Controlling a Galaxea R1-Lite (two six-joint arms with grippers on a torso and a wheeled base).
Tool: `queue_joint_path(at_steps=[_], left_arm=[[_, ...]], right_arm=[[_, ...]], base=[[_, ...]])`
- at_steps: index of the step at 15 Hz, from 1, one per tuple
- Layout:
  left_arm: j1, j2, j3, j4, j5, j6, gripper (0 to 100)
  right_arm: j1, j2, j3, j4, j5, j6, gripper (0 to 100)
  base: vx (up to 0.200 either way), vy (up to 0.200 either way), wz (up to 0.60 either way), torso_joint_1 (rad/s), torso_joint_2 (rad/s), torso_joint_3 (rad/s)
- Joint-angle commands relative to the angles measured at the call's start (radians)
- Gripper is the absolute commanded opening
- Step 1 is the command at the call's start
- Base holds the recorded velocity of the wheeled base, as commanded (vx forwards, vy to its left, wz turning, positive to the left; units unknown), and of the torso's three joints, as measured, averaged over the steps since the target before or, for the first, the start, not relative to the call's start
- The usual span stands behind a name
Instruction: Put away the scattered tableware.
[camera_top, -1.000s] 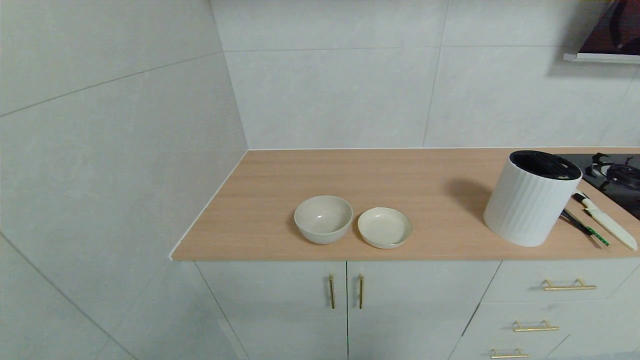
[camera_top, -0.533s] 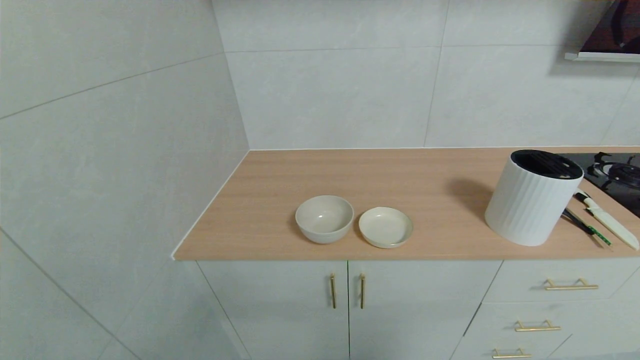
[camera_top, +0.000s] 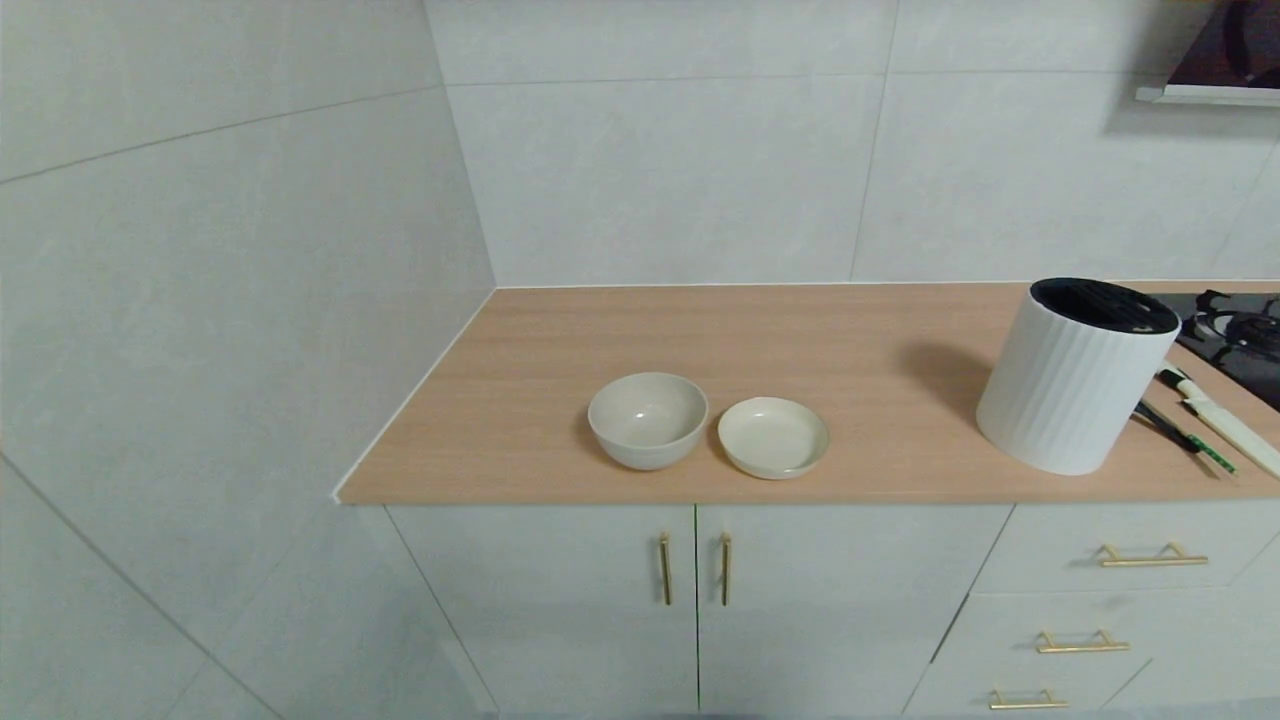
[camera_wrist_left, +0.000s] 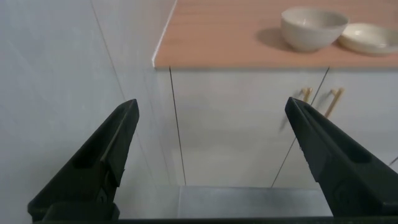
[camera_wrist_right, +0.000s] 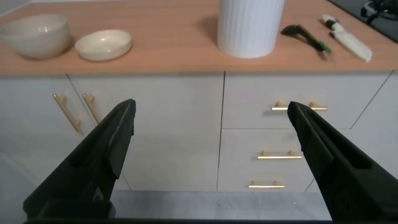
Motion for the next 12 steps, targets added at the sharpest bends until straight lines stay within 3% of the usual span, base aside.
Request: queue_joint_path(at_steps=[1,12], left_arm=[[0.000,0.002,0.000,0.000,0.000,0.000,100],[0.000,0.000,0.000,0.000,0.002,0.000,100]], right_arm=[[0.000,0.001,0.000,-0.001,0.000,0.001,100],[0.000,0.001,0.000,-0.001,0.000,0.001,100]], base=[[0.000,0.000,0.00,-0.246,0.54,0.290],[0.000,0.000,0.00,-0.233,0.53,0.290]])
